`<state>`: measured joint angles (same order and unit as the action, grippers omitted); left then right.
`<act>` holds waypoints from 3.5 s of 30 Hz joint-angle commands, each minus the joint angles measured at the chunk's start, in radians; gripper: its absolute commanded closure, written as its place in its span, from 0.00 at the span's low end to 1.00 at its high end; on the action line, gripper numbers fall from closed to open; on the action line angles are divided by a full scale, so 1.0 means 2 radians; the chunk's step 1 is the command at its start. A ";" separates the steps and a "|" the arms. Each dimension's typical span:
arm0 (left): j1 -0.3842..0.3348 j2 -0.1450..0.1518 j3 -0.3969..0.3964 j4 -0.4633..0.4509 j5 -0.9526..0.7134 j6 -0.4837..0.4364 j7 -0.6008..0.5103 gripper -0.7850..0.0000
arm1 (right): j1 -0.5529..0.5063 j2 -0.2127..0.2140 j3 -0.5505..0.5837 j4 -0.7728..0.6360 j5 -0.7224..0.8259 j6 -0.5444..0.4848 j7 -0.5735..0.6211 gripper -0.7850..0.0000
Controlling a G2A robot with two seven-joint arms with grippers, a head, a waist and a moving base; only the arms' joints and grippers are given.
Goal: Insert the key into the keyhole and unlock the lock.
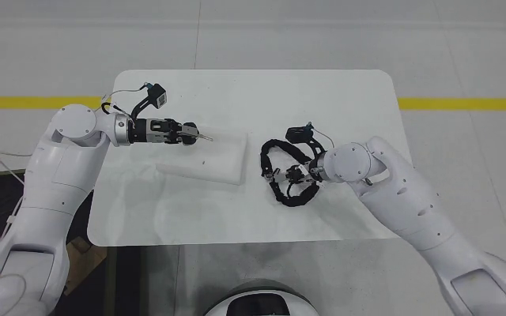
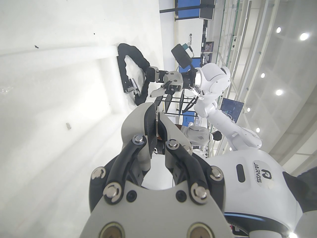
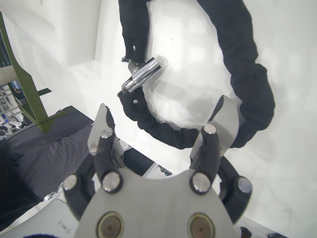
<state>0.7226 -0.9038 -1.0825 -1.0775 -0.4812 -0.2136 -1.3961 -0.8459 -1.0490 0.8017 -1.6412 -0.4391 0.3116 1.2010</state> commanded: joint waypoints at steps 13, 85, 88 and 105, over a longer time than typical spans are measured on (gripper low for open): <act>0.000 0.000 0.000 0.000 0.000 0.000 0.000 1.00 | -0.076 -0.022 0.021 -0.098 -0.136 -0.019 -0.002 0.38; 0.000 0.000 0.000 0.000 0.000 0.000 0.000 1.00 | -0.302 -0.122 0.304 -0.206 0.061 -0.187 -0.199 1.00; 0.033 0.003 -0.030 -0.024 -0.054 0.016 0.031 1.00 | -0.329 -0.126 0.298 -0.187 0.181 -0.233 -0.226 1.00; 0.054 -0.020 -0.034 -0.083 -0.212 0.102 0.005 1.00 | -0.257 -0.144 0.224 -0.025 0.476 -0.349 -0.174 1.00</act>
<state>0.8307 -0.9441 -1.1502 -1.2432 -0.9013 -0.0133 -1.3858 -1.3600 -1.3368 1.2499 -1.6898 0.5136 -0.3859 0.8537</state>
